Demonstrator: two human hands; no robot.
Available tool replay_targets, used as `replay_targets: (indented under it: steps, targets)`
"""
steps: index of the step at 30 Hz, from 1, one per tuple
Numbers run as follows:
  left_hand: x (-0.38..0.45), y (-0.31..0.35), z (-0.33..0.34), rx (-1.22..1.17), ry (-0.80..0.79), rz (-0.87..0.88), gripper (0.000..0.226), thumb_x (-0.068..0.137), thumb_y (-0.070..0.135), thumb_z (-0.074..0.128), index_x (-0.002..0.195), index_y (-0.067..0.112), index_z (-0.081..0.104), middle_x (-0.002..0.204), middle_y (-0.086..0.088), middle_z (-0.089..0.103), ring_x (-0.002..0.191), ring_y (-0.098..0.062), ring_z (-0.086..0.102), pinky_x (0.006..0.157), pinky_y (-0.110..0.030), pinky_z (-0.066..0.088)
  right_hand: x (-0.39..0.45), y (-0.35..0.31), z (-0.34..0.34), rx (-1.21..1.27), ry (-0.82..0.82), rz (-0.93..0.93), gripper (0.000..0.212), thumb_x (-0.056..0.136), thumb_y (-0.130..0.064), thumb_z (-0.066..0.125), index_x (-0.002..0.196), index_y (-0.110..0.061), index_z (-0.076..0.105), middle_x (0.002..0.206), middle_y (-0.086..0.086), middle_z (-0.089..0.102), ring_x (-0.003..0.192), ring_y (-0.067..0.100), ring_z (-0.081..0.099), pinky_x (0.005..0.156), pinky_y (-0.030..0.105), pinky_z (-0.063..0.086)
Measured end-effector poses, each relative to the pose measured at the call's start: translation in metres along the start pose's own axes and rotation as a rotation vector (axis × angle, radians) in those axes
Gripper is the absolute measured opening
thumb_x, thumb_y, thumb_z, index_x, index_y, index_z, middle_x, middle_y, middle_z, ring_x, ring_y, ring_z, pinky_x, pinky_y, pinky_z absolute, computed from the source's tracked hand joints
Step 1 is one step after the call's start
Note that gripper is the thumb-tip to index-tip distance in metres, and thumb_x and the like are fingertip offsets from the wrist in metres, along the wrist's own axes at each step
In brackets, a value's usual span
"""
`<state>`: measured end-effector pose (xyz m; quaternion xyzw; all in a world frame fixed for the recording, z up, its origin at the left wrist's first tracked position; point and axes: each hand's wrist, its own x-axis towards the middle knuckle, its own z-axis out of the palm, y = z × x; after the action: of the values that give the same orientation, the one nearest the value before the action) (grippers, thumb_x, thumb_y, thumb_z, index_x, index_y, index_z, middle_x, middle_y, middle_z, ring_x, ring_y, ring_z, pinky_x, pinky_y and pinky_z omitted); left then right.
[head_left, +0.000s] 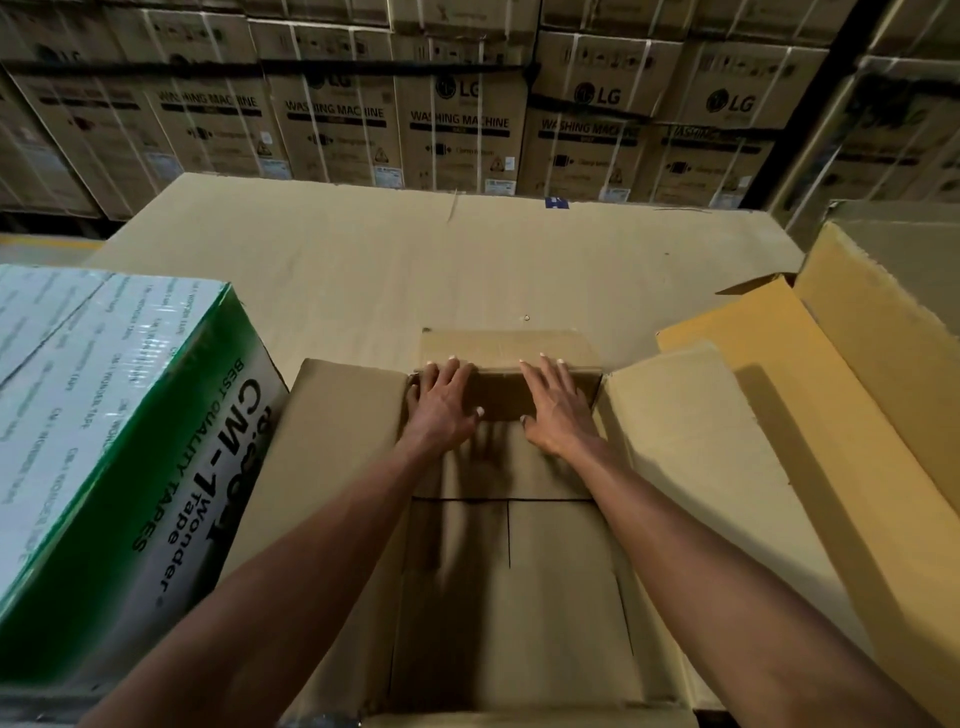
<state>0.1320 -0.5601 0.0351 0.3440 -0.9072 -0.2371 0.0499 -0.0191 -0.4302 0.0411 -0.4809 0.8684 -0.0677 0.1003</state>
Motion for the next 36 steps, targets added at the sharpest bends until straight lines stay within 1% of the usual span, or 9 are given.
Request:
replay_targets:
  steps: [5, 8, 13, 17, 19, 22, 27, 32, 36]
  targets:
    - [0.002, 0.000, -0.004, -0.020, -0.007, 0.016, 0.073, 0.093, 0.036, 0.065, 0.156, 0.027, 0.029, 0.167, 0.001, 0.018, 0.154, -0.033, 0.008, 0.116, -0.061, 0.024, -0.002, 0.001, 0.001, 0.007, 0.012, 0.009, 0.090, 0.097, -0.026, 0.068, 0.166, -0.030, 0.009, 0.175, 0.004, -0.003, 0.160, 0.031, -0.003, 0.125, 0.057, 0.022]
    - [-0.009, -0.001, -0.009, -0.090, -0.009, 0.004, 0.071, 0.094, 0.038, 0.065, 0.156, 0.022, 0.034, 0.164, -0.007, 0.028, 0.150, -0.036, 0.023, 0.118, -0.057, 0.029, -0.016, -0.002, -0.003, 0.114, 0.029, 0.073, 0.083, 0.099, -0.029, 0.065, 0.165, -0.032, 0.015, 0.175, 0.000, 0.002, 0.159, 0.033, 0.006, 0.123, 0.058, 0.020]
    - [-0.079, 0.003, -0.012, -0.238, 0.072, -0.020, 0.048, 0.096, 0.036, 0.065, 0.138, 0.013, 0.059, 0.133, -0.011, 0.059, 0.120, -0.030, 0.058, 0.102, -0.040, 0.048, -0.072, 0.000, -0.008, 0.386, 0.068, 0.118, 0.065, 0.099, -0.032, 0.065, 0.158, -0.031, 0.038, 0.167, -0.003, 0.033, 0.149, 0.025, 0.039, 0.118, 0.043, 0.037]
    - [-0.160, 0.003, 0.001, -0.310, 0.086, -0.060, 0.037, 0.097, 0.033, 0.067, 0.128, 0.013, 0.066, 0.124, -0.006, 0.062, 0.095, -0.015, 0.061, 0.081, -0.025, 0.048, -0.147, 0.003, -0.011, 0.476, 0.086, 0.161, 0.054, 0.099, -0.037, 0.065, 0.150, -0.038, 0.048, 0.156, -0.004, 0.050, 0.139, 0.024, 0.052, 0.111, 0.042, 0.046]
    - [-0.199, 0.002, 0.010, -0.328, 0.106, -0.091, 0.042, 0.092, 0.045, 0.066, 0.124, 0.017, 0.069, 0.120, -0.007, 0.066, 0.096, -0.014, 0.063, 0.078, -0.025, 0.050, -0.187, 0.003, -0.010, 0.507, 0.085, 0.165, 0.052, 0.099, -0.037, 0.066, 0.148, -0.038, 0.050, 0.154, -0.003, 0.053, 0.137, 0.024, 0.054, 0.110, 0.043, 0.048]
    - [-0.248, 0.005, 0.021, -0.363, 0.169, -0.120, 0.055, 0.084, 0.061, 0.057, 0.119, 0.022, 0.070, 0.114, -0.002, 0.067, 0.098, -0.018, 0.065, 0.085, -0.038, 0.056, -0.245, 0.005, -0.009, 0.507, 0.091, 0.170, 0.050, 0.100, -0.038, 0.065, 0.147, -0.038, 0.051, 0.153, -0.005, 0.054, 0.136, 0.021, 0.055, 0.108, 0.040, 0.049]
    - [-0.308, 0.024, 0.021, -0.343, 0.278, -0.113, 0.026, 0.096, 0.027, 0.068, 0.118, 0.014, 0.072, 0.106, -0.001, 0.070, 0.086, -0.016, 0.063, 0.069, -0.025, 0.048, -0.321, 0.015, -0.007, 0.501, 0.201, 0.183, 0.044, 0.101, -0.033, 0.064, 0.145, -0.033, 0.057, 0.148, -0.006, 0.058, 0.134, 0.018, 0.056, 0.105, 0.037, 0.050]
    - [-0.354, 0.028, 0.020, -0.213, 0.331, -0.296, 0.034, 0.098, 0.041, 0.061, 0.124, 0.019, 0.069, 0.117, -0.004, 0.068, 0.094, -0.022, 0.064, 0.073, -0.031, 0.044, -0.368, 0.029, -0.007, 0.470, 0.267, 0.205, 0.042, 0.101, -0.027, 0.064, 0.143, -0.024, 0.061, 0.145, -0.001, 0.061, 0.132, 0.022, 0.057, 0.105, 0.035, 0.047]
    - [-0.374, 0.028, 0.014, -0.312, 0.336, -0.337, 0.039, 0.098, 0.040, 0.062, 0.133, 0.023, 0.063, 0.127, -0.006, 0.068, 0.106, -0.023, 0.066, 0.083, -0.038, 0.051, -0.389, 0.042, -0.005, 0.437, 0.238, 0.227, 0.050, 0.101, -0.028, 0.064, 0.150, -0.025, 0.053, 0.151, 0.001, 0.056, 0.136, 0.026, 0.055, 0.107, 0.041, 0.049]
